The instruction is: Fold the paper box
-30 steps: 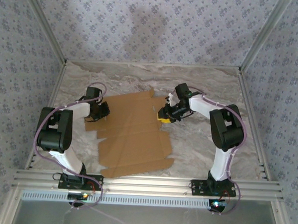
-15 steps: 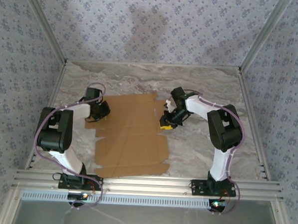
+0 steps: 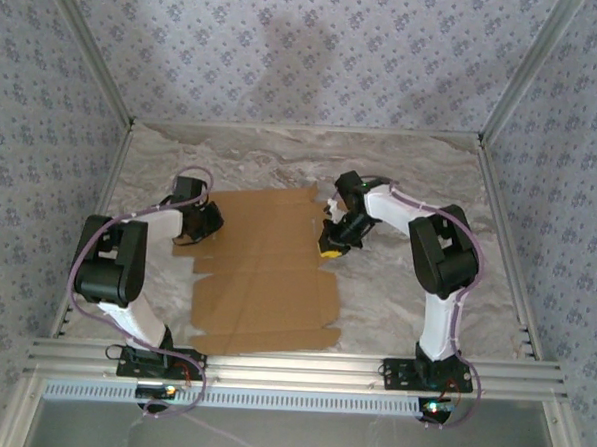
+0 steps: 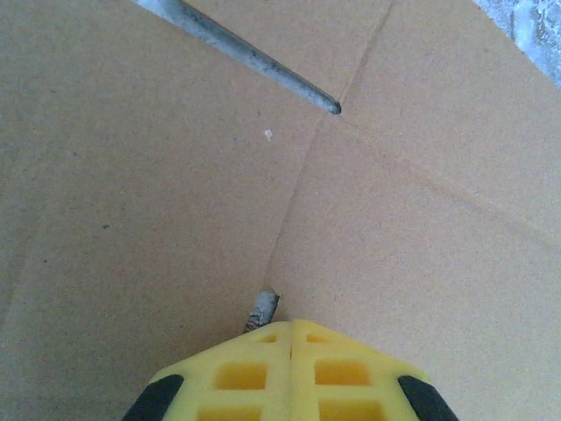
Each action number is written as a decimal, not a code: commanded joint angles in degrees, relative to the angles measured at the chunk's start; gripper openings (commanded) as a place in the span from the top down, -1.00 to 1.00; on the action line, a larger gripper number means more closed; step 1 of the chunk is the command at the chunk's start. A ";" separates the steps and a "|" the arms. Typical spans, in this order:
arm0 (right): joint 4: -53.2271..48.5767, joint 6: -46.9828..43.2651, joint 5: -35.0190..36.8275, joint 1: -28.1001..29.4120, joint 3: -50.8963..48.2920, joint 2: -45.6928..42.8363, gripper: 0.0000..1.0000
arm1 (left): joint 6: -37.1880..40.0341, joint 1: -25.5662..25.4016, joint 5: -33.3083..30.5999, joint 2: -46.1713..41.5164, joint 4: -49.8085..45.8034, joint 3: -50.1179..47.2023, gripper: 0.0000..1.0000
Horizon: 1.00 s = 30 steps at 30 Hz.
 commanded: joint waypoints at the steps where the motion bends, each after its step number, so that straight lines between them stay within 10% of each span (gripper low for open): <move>1: -8.86 -3.01 12.33 -0.26 8.99 2.16 0.85 | -0.83 -0.73 1.87 -2.62 -0.37 0.97 1.00; 9: -15.73 -4.85 20.70 2.15 19.54 8.51 0.80 | -4.66 -3.45 5.60 0.80 3.79 -1.04 1.00; 14: -13.83 -2.78 16.46 2.92 19.38 8.77 0.41 | -5.78 -4.82 4.82 2.13 5.06 -1.87 1.00; 30: -0.64 2.98 -0.51 1.10 8.28 8.10 0.31 | -6.19 -4.85 2.83 2.02 4.46 -2.15 1.00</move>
